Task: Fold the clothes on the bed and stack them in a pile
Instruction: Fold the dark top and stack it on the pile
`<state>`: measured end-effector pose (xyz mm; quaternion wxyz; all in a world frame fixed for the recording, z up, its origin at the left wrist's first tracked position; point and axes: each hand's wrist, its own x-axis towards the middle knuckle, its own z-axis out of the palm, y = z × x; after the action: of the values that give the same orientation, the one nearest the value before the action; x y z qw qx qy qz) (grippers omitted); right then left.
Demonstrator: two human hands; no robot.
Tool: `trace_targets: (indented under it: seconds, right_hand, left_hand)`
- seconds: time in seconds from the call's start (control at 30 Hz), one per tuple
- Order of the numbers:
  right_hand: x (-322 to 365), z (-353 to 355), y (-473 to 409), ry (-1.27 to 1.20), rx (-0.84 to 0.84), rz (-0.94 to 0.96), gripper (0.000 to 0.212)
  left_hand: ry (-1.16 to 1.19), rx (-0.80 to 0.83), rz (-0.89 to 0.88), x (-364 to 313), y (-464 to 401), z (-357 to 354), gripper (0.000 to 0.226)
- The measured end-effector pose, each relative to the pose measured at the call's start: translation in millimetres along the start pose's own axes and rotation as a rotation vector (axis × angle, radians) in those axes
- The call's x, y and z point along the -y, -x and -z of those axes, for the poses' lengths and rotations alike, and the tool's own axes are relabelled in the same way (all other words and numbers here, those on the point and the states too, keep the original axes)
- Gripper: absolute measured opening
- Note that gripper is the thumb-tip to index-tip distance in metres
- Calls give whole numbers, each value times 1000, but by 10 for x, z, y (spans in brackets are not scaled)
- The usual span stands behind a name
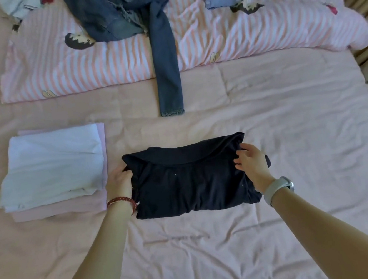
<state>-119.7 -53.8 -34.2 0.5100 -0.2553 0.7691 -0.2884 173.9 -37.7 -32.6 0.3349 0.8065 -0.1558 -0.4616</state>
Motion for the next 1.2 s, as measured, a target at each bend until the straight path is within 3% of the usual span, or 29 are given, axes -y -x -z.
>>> trace_targets:
  seconds: [0.13,0.27,0.43,0.53,0.7,0.77,0.9,0.97,1.07,1.13,1.2]
  right_hand:
    - [-226,4,-95,314,-36,86,43]
    - [-198,-59,-245,296,-85,102,52]
    - [-201,-93,-314,469,-31,-46,26]
    - [-374,-69,-145,484,-29,-27,22]
    - [-537,74,126,305,-186,217,12]
    - [-626,133,169,379,-166,179,16]
    - [-796,201,185,592,-83,33,23]
    - [-737,179,167,540,-133,97,29]
    - [-582,130,89,458,-124,238,55]
    - [-466,108,15,510,-48,326,68]
    - [-388,110,-83,725,26,392,69]
  left_hand:
    - [-335,3,-108,288,-46,-39,50]
    - [-373,-44,-34,342,-158,-132,57]
    - [-296,-100,62,422,-125,-127,44]
    - [-252,-58,-126,533,-1,-55,24]
    - [-238,-75,-387,619,167,82,15]
    - [-369,-59,-387,681,169,136,13]
    - [-604,50,-211,799,66,223,19]
    - [-570,-6,-237,724,-1,205,32]
    - [-601,-97,-371,533,-147,139,57]
    - [-646,9,-439,433,-245,88,69]
    - [-666,139,-477,360,-329,60,66]
